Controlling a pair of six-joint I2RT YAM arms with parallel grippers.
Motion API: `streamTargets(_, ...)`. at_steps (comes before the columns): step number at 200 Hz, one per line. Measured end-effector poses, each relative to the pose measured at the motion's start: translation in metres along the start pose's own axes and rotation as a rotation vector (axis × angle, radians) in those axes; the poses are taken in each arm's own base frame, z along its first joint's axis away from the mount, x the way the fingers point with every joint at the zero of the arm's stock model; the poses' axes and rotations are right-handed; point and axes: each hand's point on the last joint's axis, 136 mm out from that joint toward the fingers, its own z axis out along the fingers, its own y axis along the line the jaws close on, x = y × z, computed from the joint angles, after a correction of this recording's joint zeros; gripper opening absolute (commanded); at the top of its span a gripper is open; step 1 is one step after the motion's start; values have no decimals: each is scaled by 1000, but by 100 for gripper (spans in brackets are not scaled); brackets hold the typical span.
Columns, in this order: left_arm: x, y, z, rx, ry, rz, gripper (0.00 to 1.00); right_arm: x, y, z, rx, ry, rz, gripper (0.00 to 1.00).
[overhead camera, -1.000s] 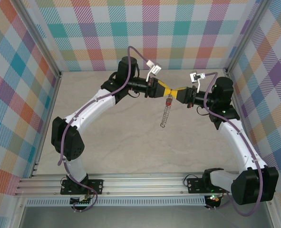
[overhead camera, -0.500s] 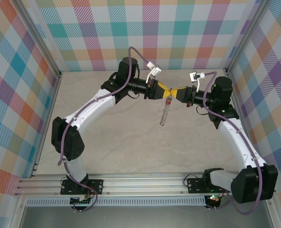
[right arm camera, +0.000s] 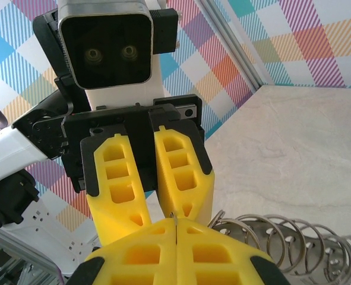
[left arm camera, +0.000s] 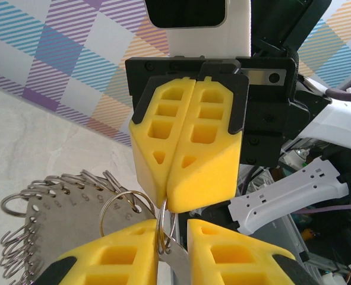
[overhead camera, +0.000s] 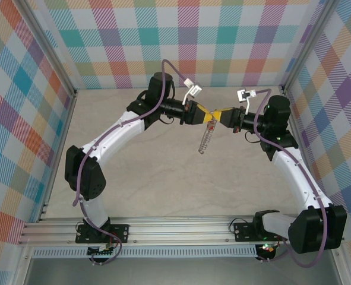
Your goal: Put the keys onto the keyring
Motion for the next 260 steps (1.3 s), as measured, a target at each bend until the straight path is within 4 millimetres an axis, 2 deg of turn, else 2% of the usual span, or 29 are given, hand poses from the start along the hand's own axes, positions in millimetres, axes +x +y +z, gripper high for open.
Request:
streamTargets(27,-6,1,1,-4,-20,0,14,0,0,0,0,0,0,0)
streamTargets(59,-10,2,1,-9,-34,-9,0,0,0,0,-3,-1,-3,0)
streamTargets(85,-11,3,2,-9,-39,-10,0,-2,0,-1,0,-5,-7,0)
streamTargets(96,-11,3,2,-10,-41,-11,0,-2,-1,-1,5,-7,-6,18)
streamTargets(120,-13,4,4,-17,-51,-11,0,-5,-7,-4,38,-21,9,38)
streamTargets(144,-14,4,7,-18,-60,-16,0,-15,-9,-16,87,-65,11,39)
streamTargets(163,-16,4,7,-18,-73,-15,0,-24,-3,-32,129,-122,-17,41)
streamTargets(180,-19,5,7,-22,-85,-18,0,-25,3,-43,159,-159,-30,44)
streamTargets(197,-22,4,7,-21,-96,-16,0,-19,5,-49,175,-178,-31,49)
streamTargets(242,-30,0,6,-10,-120,-12,0,11,-13,-47,181,-153,48,59)
streamTargets(260,-32,-2,5,-7,-127,-13,0,16,-13,-46,165,-143,56,63)
